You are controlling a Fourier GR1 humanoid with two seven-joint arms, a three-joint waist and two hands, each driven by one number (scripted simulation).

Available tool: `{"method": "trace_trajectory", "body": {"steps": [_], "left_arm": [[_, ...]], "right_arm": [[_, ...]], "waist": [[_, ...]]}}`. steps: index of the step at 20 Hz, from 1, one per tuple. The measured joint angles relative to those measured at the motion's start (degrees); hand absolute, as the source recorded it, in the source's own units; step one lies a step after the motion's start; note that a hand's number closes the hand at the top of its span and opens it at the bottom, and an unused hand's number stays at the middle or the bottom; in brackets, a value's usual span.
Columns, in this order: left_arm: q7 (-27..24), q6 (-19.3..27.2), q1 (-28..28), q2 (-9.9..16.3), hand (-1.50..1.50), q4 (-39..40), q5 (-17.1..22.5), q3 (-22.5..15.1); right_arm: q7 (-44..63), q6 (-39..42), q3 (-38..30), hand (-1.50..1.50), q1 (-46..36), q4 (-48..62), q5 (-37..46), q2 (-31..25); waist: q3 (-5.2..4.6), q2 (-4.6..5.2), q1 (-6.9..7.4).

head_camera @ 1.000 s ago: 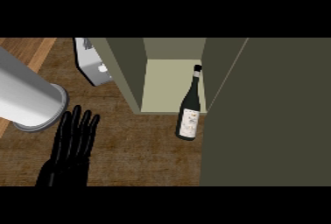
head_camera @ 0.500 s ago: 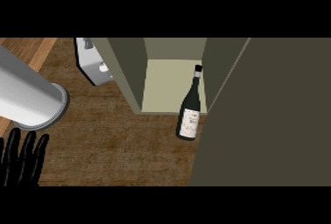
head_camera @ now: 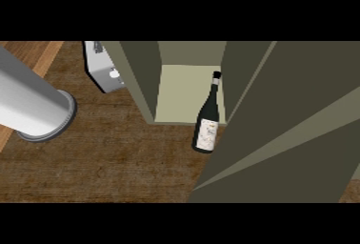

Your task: Pick up the wine, place it into the cabinet and close the cabinet

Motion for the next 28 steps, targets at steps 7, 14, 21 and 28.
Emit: {"method": "trace_trajectory", "body": {"steps": [7,14,21,28], "left_arm": [[-0.3,-8.4,5.5,0.9,-1.5,1.0,3.0,7.8],[1.1,-15.9,9.0,0.5,-1.5,2.1,5.7,14.4],[4.0,-19.2,10.3,-0.8,-1.5,1.5,7.0,18.2],[7.4,-20.8,9.1,-1.6,-1.5,2.0,6.5,18.9]], "right_arm": [[1.8,-12.5,6.1,1.5,-16.0,8.7,7.5,0.8],[0.8,-22.2,3.1,1.5,-32.0,22.0,5.9,1.0],[-2.0,-24.8,-2.3,1.5,-44.5,36.3,1.3,1.1],[-7.2,-21.4,-7.6,1.5,-49.6,45.6,0.9,0.7]], "waist": [[0.02,0.19,0.31],[0.06,0.34,0.54],[0.04,0.44,0.48],[-0.05,0.08,-0.12]]}}
